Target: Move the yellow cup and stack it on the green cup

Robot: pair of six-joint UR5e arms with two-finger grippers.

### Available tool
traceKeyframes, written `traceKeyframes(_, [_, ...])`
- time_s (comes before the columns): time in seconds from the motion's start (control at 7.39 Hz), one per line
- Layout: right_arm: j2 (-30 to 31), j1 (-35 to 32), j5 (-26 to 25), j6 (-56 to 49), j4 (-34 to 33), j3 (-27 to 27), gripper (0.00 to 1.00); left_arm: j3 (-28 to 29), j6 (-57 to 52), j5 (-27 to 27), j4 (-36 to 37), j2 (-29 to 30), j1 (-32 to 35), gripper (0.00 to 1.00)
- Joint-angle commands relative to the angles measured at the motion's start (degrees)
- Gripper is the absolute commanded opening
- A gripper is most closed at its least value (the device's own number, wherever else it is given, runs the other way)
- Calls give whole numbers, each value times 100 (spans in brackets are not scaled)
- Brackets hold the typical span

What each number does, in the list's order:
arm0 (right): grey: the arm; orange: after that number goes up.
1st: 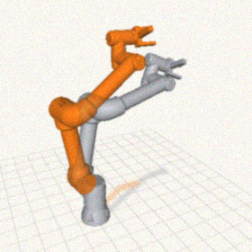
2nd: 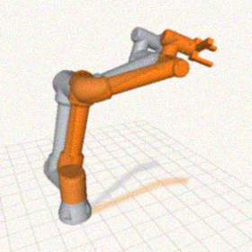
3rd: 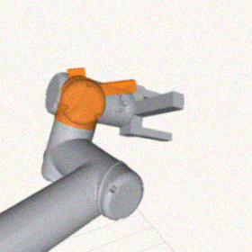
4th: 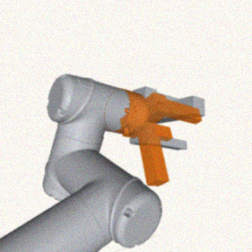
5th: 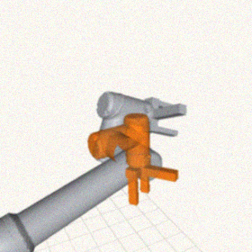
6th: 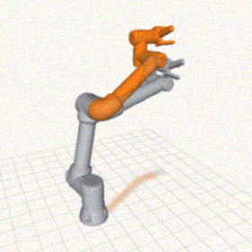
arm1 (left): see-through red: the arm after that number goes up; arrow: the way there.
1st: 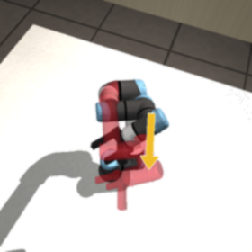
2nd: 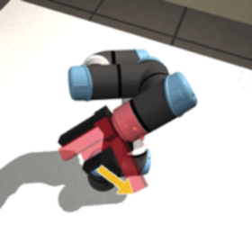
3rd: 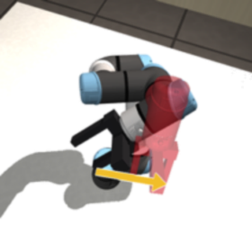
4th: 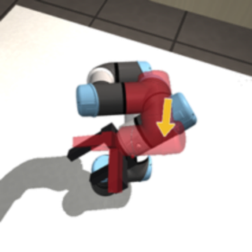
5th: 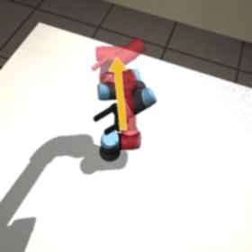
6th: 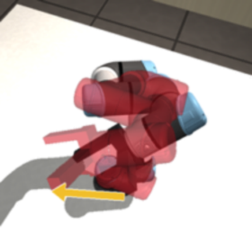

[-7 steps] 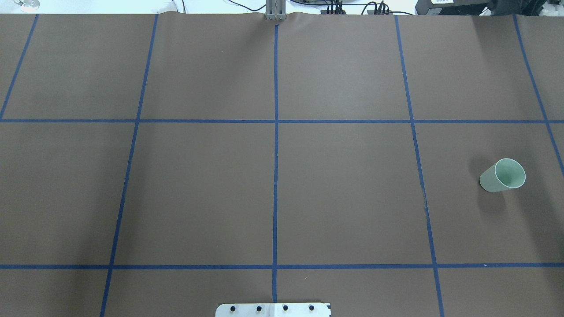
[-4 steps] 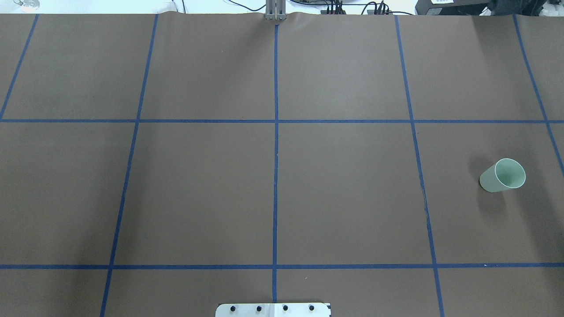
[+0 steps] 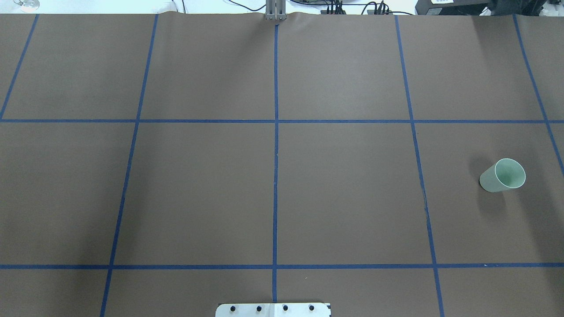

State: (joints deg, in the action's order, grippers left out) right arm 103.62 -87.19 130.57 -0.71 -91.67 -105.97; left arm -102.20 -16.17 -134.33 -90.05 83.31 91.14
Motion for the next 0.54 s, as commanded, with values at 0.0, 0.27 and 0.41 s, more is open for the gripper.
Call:
traceKeyframes(0.0, [96,0,-6,-8,9,6,99,139,18,-49,-99,326,0,100])
traceKeyframes(0.27, [79,0,3,-17,26,-21,99,218,762,-58,-100,545,0,100])
traceKeyframes(0.41, [70,0,-6,0,270,23,99,210,765,-58,-109,590,0,100])
